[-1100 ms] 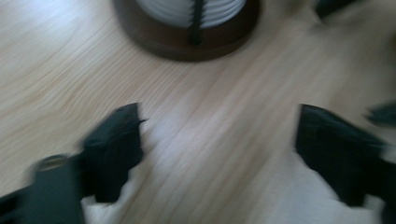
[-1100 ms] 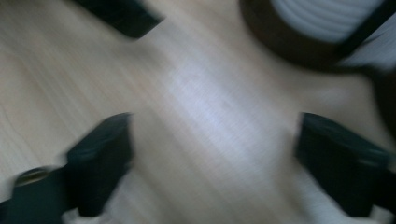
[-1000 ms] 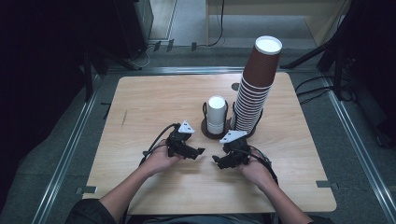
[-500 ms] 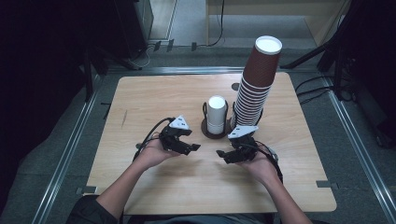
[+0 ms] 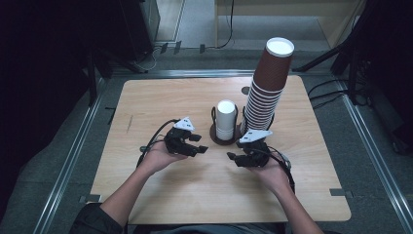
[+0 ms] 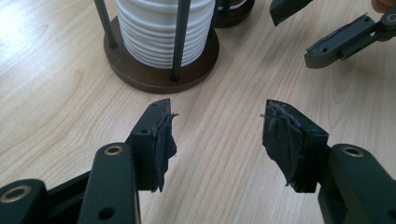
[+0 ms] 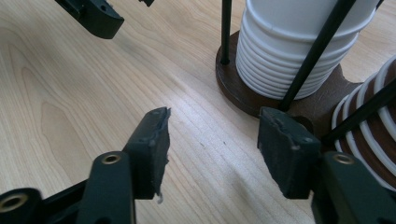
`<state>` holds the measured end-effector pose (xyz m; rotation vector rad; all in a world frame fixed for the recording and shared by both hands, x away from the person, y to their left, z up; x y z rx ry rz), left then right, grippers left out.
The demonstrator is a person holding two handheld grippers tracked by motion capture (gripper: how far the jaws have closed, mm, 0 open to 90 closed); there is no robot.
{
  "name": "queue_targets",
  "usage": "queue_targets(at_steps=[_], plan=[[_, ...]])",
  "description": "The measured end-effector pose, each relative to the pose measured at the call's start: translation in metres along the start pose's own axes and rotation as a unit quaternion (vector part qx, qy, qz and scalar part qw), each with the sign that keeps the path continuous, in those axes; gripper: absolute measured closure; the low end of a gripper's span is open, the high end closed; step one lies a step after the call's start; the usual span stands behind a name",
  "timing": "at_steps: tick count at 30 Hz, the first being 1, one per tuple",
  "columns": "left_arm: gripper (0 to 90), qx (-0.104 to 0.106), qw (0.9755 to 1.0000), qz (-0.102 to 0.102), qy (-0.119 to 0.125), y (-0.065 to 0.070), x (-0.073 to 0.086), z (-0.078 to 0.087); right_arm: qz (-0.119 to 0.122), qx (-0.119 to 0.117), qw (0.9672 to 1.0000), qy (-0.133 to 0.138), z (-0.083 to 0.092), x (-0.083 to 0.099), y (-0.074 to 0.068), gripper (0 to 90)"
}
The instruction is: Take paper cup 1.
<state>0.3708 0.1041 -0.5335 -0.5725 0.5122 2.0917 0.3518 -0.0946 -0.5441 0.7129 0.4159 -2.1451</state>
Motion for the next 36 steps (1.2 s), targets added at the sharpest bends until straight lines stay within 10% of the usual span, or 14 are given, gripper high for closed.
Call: queue_targets(at_steps=[22, 36], plan=[[28.2, 0.040, 0.9992, -0.007, 0.008, -0.015, -0.032, 0.013, -0.039, 0.003, 0.9989, 0.027, -0.009, -0.019, 0.008, 88.7], [24.7, 0.040, 0.9986, -0.032, 0.011, -0.024, -0.065, 0.030, -0.047, 0.023, 0.9979, 0.037, -0.017, -0.029, 0.011, 90.0]])
Point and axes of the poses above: each handheld gripper's, and its own axes: z roughly backward along the jaws, x roughly out of its underside, y roughly to its right, the point moved 6 cm from there along -z, roughly forward along the jaws, and after that the axes turned 10 degrees about -y, right-handed, at the moved point
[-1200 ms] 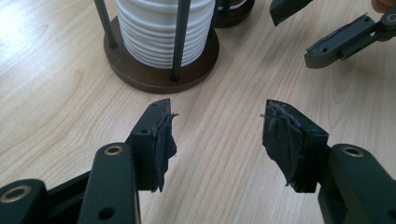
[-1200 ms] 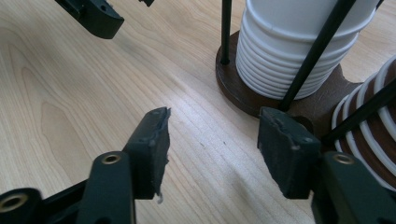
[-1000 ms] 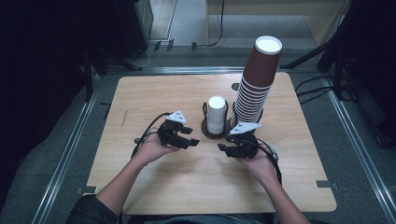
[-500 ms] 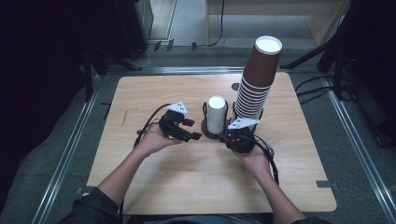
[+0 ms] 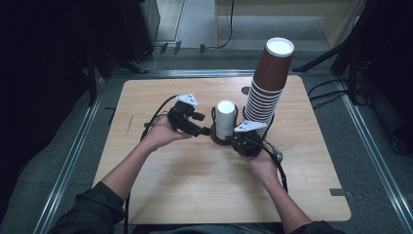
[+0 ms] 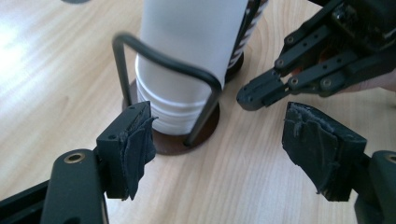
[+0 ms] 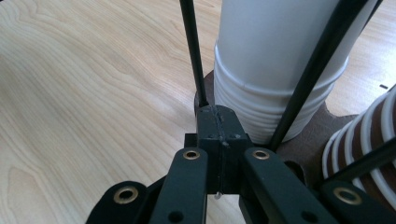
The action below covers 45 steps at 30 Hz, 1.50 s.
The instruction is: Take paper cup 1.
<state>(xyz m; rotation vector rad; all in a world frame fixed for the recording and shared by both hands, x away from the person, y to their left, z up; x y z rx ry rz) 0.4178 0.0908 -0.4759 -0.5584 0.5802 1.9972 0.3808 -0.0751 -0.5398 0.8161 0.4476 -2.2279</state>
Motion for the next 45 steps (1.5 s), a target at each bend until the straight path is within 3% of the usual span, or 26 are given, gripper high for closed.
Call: queue_targets(at_steps=[7, 11, 20, 26, 35, 39, 45], plan=[[23.6, 0.002, 0.9998, -0.018, -0.001, 0.001, -0.022, 0.003, 0.003, 0.007, 1.0000, 0.003, -0.006, 0.000, 0.002, 89.7], [23.3, 0.002, 0.9995, -0.028, -0.015, 0.001, -0.031, -0.001, -0.003, 0.012, 0.9999, 0.001, -0.009, -0.002, 0.005, 89.0], [22.6, -0.005, 0.9993, -0.028, -0.026, -0.006, -0.050, -0.008, -0.007, 0.013, 0.9999, 0.006, -0.014, -0.004, 0.008, 87.4], [21.0, -0.014, 0.9983, -0.040, -0.040, -0.010, -0.060, -0.016, -0.008, 0.012, 0.9999, 0.009, -0.014, -0.005, 0.008, 87.4], [24.7, -0.022, 0.9976, -0.047, -0.045, -0.011, -0.067, -0.027, -0.005, 0.011, 0.9999, 0.008, -0.015, -0.005, 0.008, 87.0], [31.2, -0.036, 0.9968, -0.058, -0.041, -0.010, -0.069, -0.028, -0.006, 0.007, 0.9999, 0.011, -0.015, -0.005, 0.008, 85.5], [32.3, -0.042, 0.9965, -0.060, -0.041, -0.010, -0.069, -0.027, -0.007, 0.006, 0.9999, 0.012, -0.016, -0.005, 0.009, 85.3]])
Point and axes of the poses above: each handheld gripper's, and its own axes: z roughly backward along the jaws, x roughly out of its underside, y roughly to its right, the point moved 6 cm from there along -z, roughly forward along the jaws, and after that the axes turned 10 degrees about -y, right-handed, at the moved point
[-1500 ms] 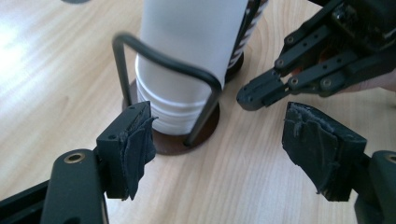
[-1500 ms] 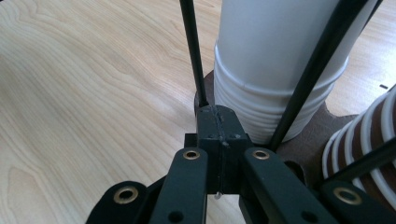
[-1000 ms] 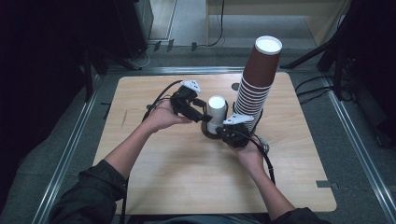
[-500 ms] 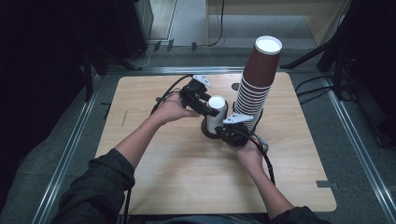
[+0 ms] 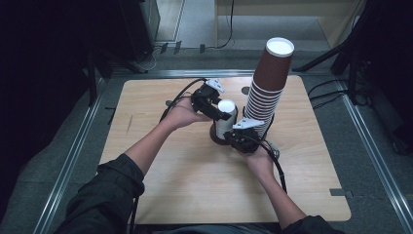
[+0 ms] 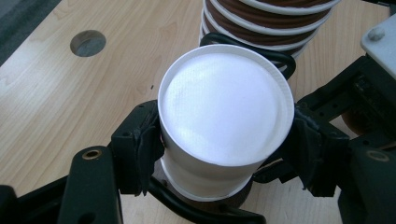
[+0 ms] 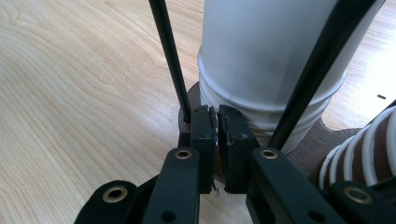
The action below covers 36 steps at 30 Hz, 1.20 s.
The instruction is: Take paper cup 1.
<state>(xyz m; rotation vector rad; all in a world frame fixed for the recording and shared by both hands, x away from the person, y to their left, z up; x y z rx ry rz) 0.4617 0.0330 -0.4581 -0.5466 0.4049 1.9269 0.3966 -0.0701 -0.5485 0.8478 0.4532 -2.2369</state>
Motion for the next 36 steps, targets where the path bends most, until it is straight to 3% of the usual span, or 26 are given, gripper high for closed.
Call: queue_targets(at_steps=[12, 15, 36], plan=[[33.3, 0.001, 0.9999, 0.007, 0.007, -0.001, -0.004, 0.010, 0.004, 0.002, 1.0000, -0.006, -0.001, 0.001, -0.001, 85.4], [33.5, 0.001, 0.9998, 0.009, 0.016, -0.001, -0.008, 0.017, 0.001, 0.000, 1.0000, -0.006, -0.001, 0.001, -0.001, 85.4], [33.9, -0.006, 0.9998, 0.003, 0.018, 0.003, -0.022, 0.059, 0.000, -0.005, 0.9999, -0.010, 0.000, 0.002, 0.000, 85.3]])
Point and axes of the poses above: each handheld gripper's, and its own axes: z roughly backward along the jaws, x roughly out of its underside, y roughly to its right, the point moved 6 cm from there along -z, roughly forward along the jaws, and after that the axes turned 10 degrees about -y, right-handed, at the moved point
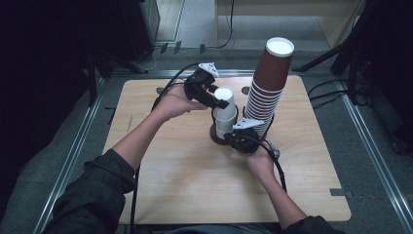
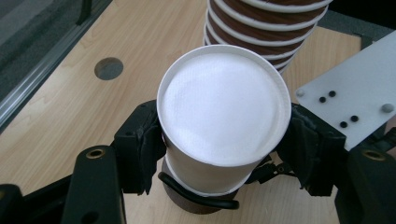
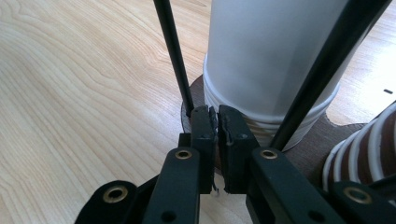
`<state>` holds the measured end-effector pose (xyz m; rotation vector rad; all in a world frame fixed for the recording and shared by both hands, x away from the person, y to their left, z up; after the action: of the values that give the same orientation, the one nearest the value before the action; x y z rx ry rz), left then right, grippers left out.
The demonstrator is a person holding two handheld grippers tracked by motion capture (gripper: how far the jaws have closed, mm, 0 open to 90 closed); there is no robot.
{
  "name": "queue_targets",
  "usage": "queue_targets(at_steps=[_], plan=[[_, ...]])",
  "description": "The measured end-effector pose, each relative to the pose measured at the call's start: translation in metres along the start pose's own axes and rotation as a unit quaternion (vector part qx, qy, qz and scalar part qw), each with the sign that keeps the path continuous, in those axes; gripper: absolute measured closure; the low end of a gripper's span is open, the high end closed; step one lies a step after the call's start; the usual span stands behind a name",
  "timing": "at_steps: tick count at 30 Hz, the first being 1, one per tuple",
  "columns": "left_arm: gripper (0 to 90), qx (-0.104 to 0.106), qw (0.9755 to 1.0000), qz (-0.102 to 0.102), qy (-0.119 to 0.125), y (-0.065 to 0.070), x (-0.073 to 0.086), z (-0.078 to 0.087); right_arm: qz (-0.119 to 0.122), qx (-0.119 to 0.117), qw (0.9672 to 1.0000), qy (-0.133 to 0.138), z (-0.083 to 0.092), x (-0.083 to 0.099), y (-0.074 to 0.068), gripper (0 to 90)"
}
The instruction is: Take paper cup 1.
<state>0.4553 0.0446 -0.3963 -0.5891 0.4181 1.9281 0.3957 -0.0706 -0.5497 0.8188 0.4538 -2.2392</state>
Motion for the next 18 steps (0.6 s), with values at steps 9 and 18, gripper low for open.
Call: queue_targets(at_steps=[9, 18], plan=[[33.9, -0.006, 0.9999, -0.009, 0.001, 0.003, -0.003, 0.019, 0.003, -0.004, 1.0000, -0.003, 0.002, 0.000, 0.000, 85.3], [34.0, -0.004, 0.9998, -0.014, 0.012, 0.009, 0.003, 0.042, -0.002, -0.029, 0.9994, -0.017, 0.007, -0.001, -0.005, 85.2]])
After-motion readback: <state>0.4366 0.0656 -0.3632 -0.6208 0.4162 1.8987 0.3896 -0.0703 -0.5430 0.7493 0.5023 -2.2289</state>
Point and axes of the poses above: each handheld gripper's, and its own axes: z roughly backward along the jaws, x roughly out of its underside, y roughly to its right, the point moved 6 cm from there along -z, roughly forward along the jaws, and after that the axes turned 10 degrees about -y, right-handed, at the moved point
